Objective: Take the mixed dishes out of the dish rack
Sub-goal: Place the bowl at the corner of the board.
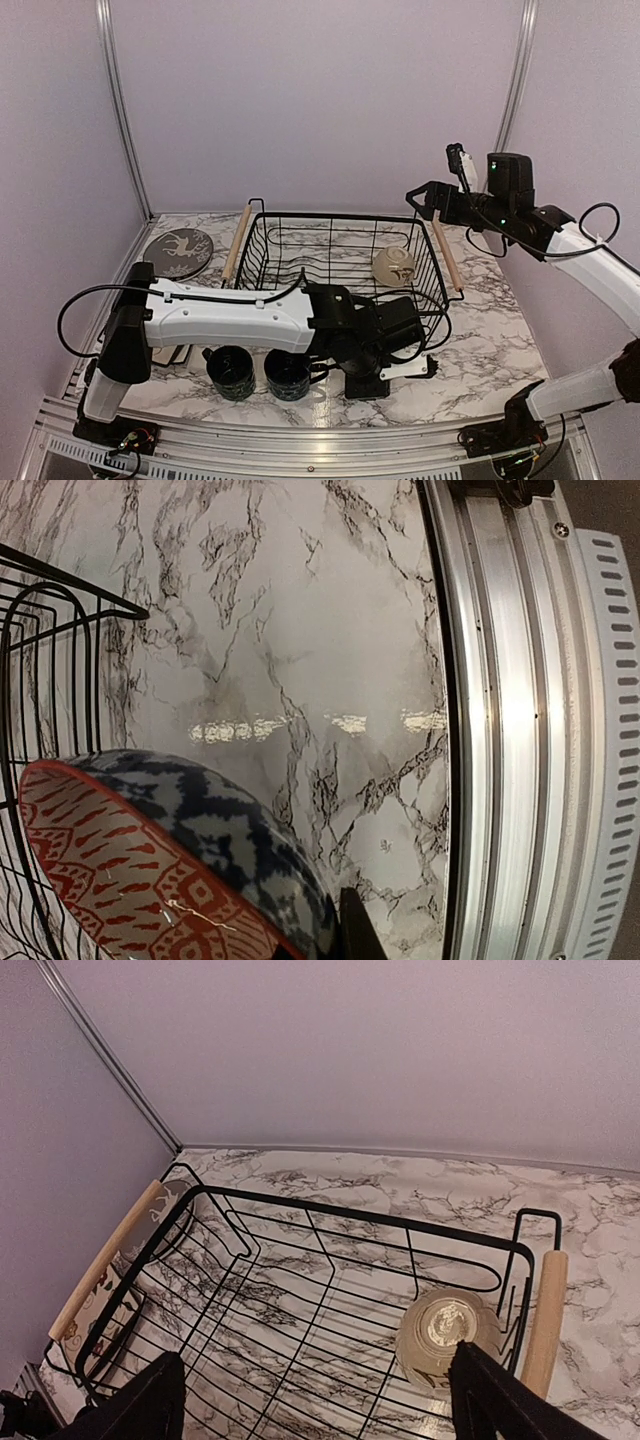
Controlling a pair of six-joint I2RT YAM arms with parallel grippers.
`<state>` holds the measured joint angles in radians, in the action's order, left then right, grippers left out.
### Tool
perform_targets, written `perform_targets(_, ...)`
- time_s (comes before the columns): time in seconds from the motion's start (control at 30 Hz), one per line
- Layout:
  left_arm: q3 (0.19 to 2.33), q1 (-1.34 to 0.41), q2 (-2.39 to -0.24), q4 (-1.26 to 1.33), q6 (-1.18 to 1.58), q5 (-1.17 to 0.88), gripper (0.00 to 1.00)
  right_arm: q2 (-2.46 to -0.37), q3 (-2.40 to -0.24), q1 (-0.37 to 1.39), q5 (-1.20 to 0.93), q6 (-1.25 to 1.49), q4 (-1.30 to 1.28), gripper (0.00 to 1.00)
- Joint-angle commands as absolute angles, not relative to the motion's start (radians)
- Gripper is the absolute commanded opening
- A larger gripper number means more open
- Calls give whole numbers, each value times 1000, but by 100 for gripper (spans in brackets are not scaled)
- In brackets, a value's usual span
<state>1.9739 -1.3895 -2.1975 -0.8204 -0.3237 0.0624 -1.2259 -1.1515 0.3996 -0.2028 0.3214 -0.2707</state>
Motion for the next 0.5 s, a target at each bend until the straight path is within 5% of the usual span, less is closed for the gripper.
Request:
perform_targets(0.0, 2011, -1395, -2244, -829, -344, 74, 0, -1230, -1164, 396, -213, 324, -265, 88)
perform_targets(0.47, 2006, -1390, -2303, -836, -321, 53, 1, -1245, -1163, 397, -212, 319, -261, 88)
